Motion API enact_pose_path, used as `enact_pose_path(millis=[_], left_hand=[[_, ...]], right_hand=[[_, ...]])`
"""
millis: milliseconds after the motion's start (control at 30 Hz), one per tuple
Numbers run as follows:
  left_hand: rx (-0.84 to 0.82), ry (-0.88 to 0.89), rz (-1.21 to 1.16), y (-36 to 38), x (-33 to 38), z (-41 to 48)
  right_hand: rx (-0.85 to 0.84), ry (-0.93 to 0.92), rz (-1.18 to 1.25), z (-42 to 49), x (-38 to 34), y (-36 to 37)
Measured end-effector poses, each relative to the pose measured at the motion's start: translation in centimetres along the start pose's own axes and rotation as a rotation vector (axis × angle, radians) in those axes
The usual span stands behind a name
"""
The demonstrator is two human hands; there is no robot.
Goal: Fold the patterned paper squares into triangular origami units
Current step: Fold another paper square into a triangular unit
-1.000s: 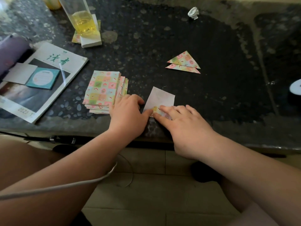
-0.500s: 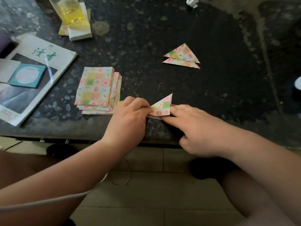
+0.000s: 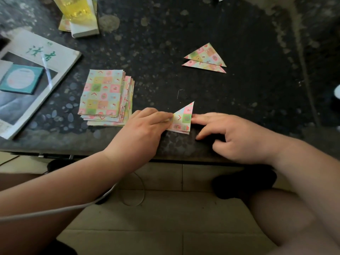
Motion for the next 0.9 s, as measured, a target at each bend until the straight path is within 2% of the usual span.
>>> enact_pose_path(millis=[200, 367, 600, 900], left_hand=[[0.009, -0.065, -0.117, -0.6, 0.1, 1.1], [-0.028, -0.11, -0.161, -0.7, -0.1, 1.8], [-0.035, -0.083, -0.159, -0.9, 0.0, 1.7], [-0.033, -0.01, -0.038, -0.7, 1.1, 1.7]], right_hand=[[0.395, 0.29, 0.349, 1.6, 1.6, -1.5], [0.574, 0.51, 0.299, 2.5, 2.4, -1.8], [0.571, 0.632, 0.309, 2.9, 2.5, -1.4], [0.467, 0.586, 0.222, 3.2, 1.6, -1.5]])
Point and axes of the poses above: each hand's wrist, its own z-axis towards the middle knuckle, its own y-axis out of the palm, x = y × z, the point moved 7 cm from there along z, towards the middle knuckle, and after that the axes turned 13 degrees about -y, right-handed, at the moved point
